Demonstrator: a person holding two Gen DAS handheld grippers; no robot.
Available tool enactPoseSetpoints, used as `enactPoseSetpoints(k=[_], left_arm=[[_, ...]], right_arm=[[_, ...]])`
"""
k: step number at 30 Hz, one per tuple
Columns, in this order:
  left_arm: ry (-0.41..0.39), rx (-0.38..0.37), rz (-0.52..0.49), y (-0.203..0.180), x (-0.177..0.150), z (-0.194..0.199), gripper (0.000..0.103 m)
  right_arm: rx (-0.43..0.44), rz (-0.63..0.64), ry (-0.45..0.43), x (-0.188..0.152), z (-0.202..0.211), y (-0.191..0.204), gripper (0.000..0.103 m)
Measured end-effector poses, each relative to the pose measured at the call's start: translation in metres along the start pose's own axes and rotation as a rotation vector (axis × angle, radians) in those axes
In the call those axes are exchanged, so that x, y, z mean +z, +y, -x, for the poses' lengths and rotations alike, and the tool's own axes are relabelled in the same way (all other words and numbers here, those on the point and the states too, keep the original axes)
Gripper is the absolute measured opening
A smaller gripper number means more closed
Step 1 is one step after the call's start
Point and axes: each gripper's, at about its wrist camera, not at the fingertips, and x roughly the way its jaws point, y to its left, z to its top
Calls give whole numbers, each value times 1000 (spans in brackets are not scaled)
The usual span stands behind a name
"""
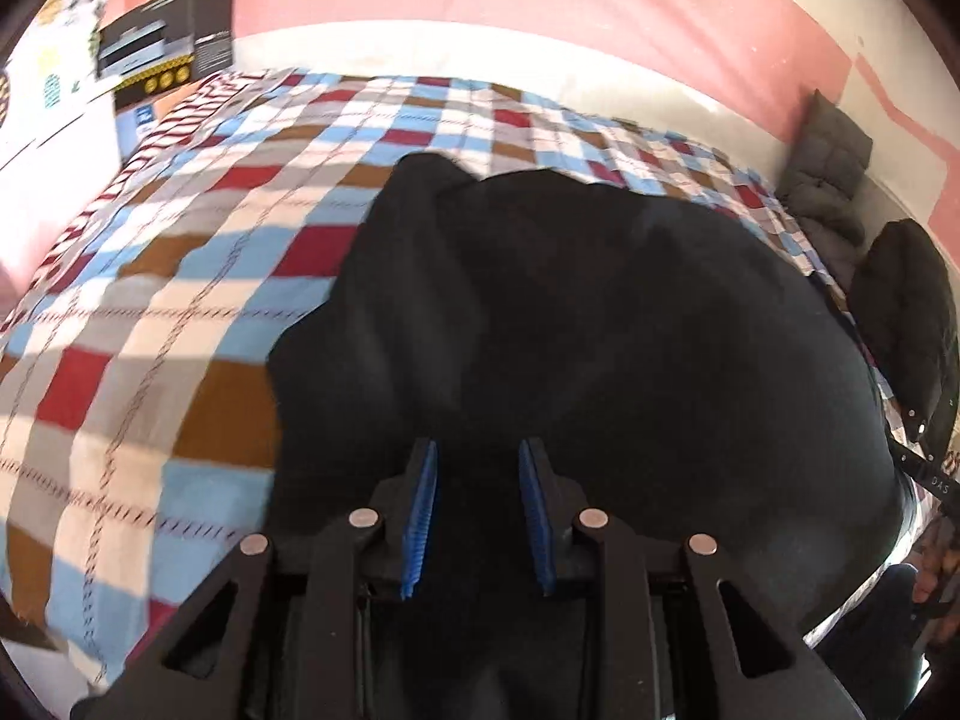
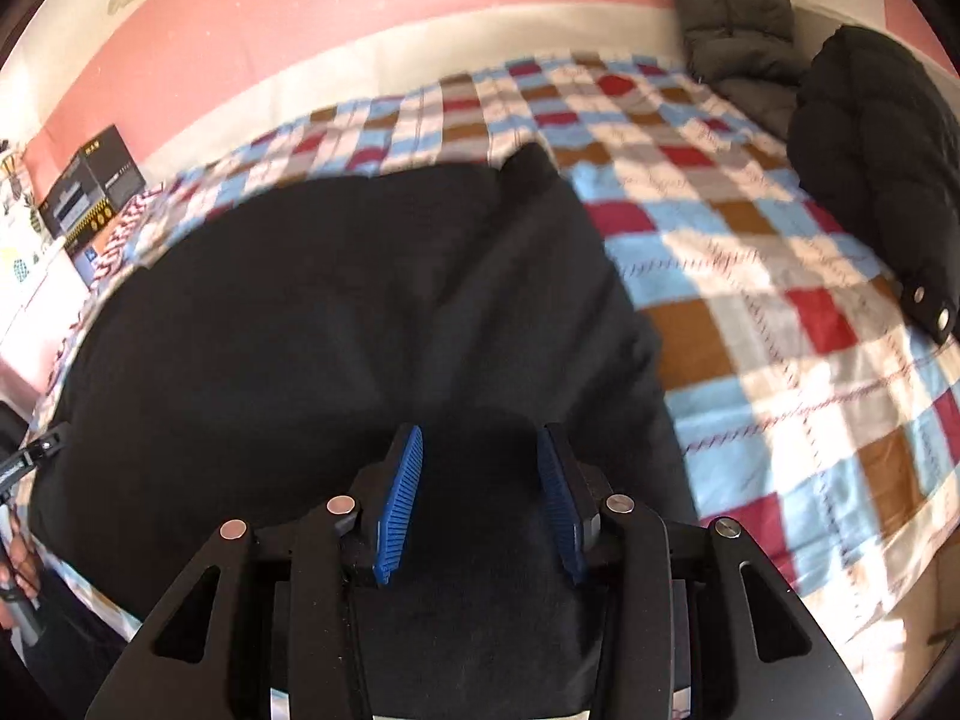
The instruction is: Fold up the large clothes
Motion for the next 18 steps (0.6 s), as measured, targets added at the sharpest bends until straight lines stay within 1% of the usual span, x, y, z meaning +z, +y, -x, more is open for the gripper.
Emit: enactPoseSetpoints(k=[3, 6, 9, 11, 12, 14, 17, 18], left_arm=[[-5, 8, 20, 8, 2, 18, 30], [-17, 35, 17, 15, -2, 28, 30], [6, 58, 15, 21, -9, 19, 30], [14, 61, 39, 26, -14, 10, 31], [12, 66, 44, 27, -14, 8, 31], [9, 69, 58, 28, -10, 8, 31], [10, 39, 91, 39, 0, 14, 31], [13, 31, 104, 45, 4, 15, 33]], right_arm=[[-32, 29, -1, 7, 9, 7, 41], [-8, 96, -32, 8, 30, 26, 41], [40, 148, -38, -1, 36, 52, 41], [71, 163, -20, -7, 28, 63, 41], [60, 166, -4, -10, 19, 67, 43], [41, 160, 17, -12, 7, 68, 43], [63, 150, 8, -3, 13, 60, 43], [65, 149, 6, 0, 15, 56, 44]])
